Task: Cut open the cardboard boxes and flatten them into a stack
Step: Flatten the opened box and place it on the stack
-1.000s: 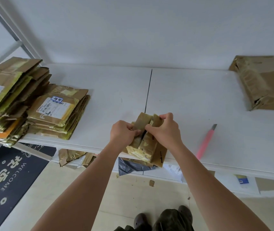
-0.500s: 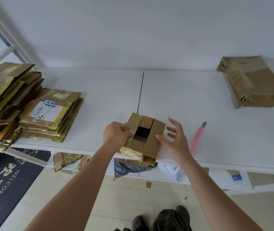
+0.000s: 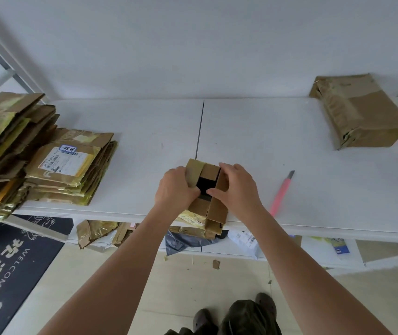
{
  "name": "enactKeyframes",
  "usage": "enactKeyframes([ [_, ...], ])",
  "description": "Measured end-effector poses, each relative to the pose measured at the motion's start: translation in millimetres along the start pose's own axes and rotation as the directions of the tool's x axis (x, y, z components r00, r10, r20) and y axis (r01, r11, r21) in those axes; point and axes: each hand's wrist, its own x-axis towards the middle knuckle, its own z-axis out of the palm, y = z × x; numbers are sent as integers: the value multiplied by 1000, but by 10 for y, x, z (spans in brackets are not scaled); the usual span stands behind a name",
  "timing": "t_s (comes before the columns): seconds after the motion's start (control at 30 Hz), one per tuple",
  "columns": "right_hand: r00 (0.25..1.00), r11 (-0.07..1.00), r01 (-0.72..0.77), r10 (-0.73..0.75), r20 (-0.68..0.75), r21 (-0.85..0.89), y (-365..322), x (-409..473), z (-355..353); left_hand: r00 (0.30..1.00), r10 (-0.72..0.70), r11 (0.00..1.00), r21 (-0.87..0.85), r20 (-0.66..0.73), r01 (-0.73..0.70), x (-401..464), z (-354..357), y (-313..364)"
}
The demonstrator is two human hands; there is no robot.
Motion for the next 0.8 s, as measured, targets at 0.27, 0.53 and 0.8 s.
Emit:
enactKeyframes([
  [0.27,999,999,-32,31,39,22,-35,13,0,990,74,988,-144,122,-56,-13,-155,-179],
  [0.53,997,1000,-26,25,68,9,-55,31,-3,941,-124,783,-552,315,287,-29,-271,-550],
  [0.8,1000,959,10,-7,10,-282,-205,225,28,971,-168,867,-443,170,227,-67,-167,-503],
])
